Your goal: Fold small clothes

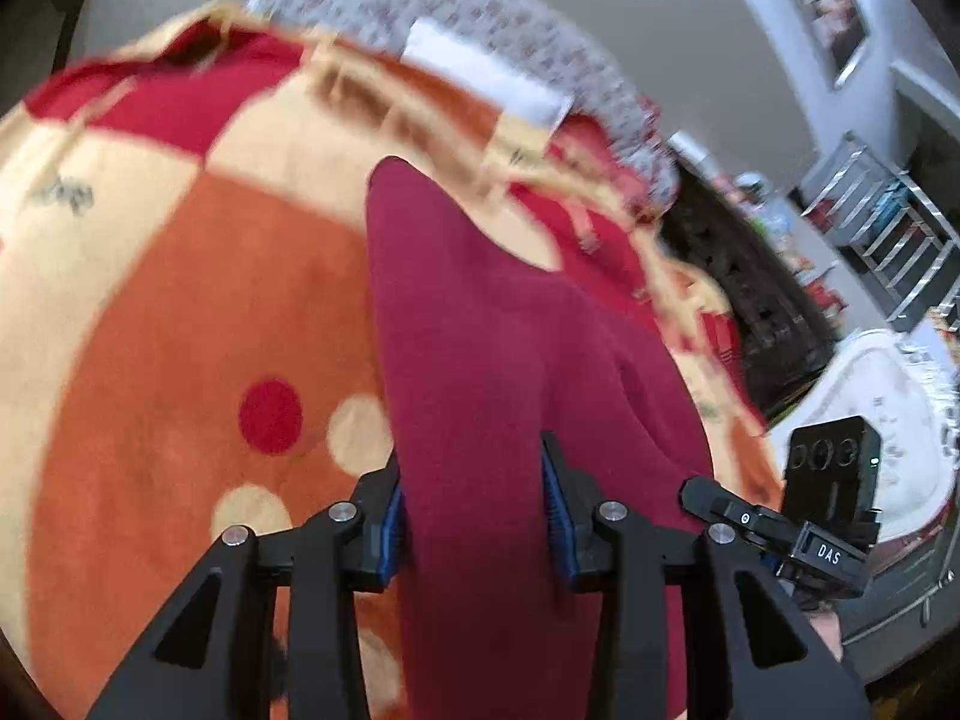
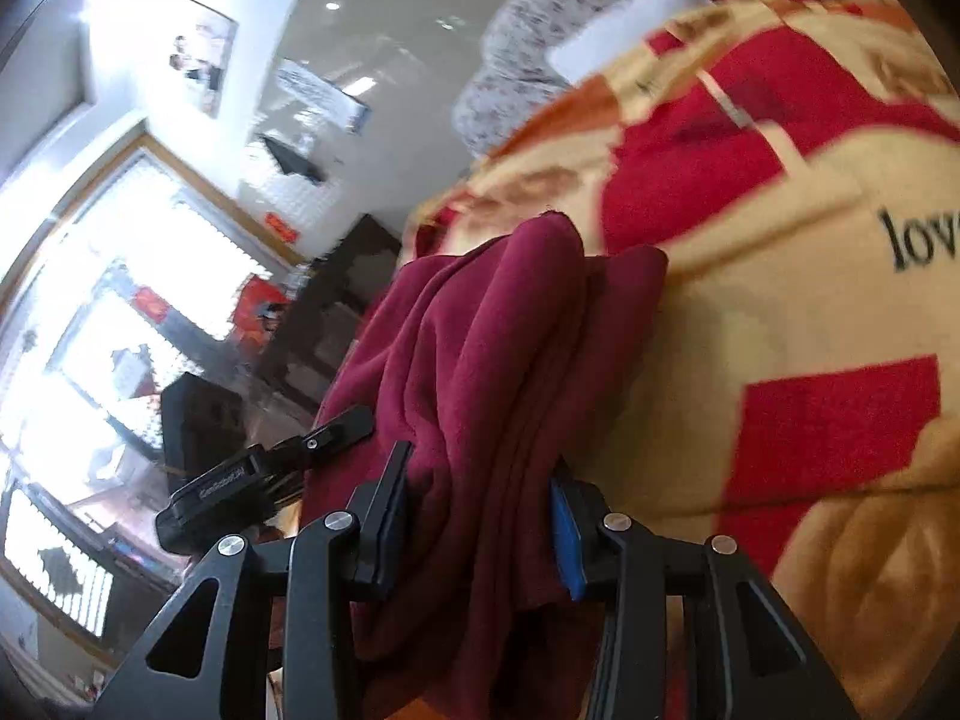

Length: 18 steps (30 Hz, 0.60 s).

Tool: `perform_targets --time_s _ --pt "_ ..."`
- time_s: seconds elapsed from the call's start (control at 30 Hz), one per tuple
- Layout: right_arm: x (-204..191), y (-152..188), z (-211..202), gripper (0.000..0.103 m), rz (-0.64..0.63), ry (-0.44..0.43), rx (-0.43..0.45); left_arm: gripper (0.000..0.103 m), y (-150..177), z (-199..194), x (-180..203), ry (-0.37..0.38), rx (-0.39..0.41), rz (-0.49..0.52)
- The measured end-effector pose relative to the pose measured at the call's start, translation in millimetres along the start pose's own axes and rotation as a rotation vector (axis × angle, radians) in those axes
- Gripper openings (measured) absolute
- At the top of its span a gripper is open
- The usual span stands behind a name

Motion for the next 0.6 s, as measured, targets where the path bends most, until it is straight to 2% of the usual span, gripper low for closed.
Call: perform_targets --time_s 0.07,0.13,0.2,0.3,0.37,0.43,0.53,0.6 --pt "23.1 12.4 10.5 0.052 0.026 0.018 -0.039 0.048 4.6 5.1 -2.0 -0.005 0.018 0.002" --pt "34.2 16.6 3.4 0.053 0.054 -0.044 0.001 0.052 8.8 -0.8 -2.7 0.015 0.022 -0.001" --pt "33.9 16.4 -4.1 0.056 0.073 -0.053 0.017 0.053 9.4 -11.4 -5.9 0.017 0.018 0.005" --pt "23.5 16.4 -20.0 0.059 0.034 0.002 -0.003 0.053 15.4 -42.7 -7.4 0.003 0.075 0.052" --pt "3.4 10.9 -35.6 0.059 -0.078 0.064 -0.011 0.053 28.5 -65.2 -2.4 -0.003 0.110 0.101" --pt "-27.7 3.4 -54.3 0.059 -0.253 0.147 0.007 0.051 50.2 -77.9 6.7 0.020 0.109 0.164" --pt "-75.3 -3.6 -59.2 0.061 -0.505 0.220 0.005 0.033 75.4 -75.1 15.3 0.047 0.065 0.202" --pt "-103.9 1.3 -41.9 0.061 -0.666 0.219 -0.076 0.027 81.4 -63.4 10.7 0.000 0.071 0.197"
Point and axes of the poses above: each gripper's, at about its wrist camera, not at the fingertips, and z roughly the way its jaws point, x to its right, y to its underside, the point moved 2 cm from there along z, roughly the way its jaws point, and after that the axes turned 14 degrees about -z, right-handed, at the moved point
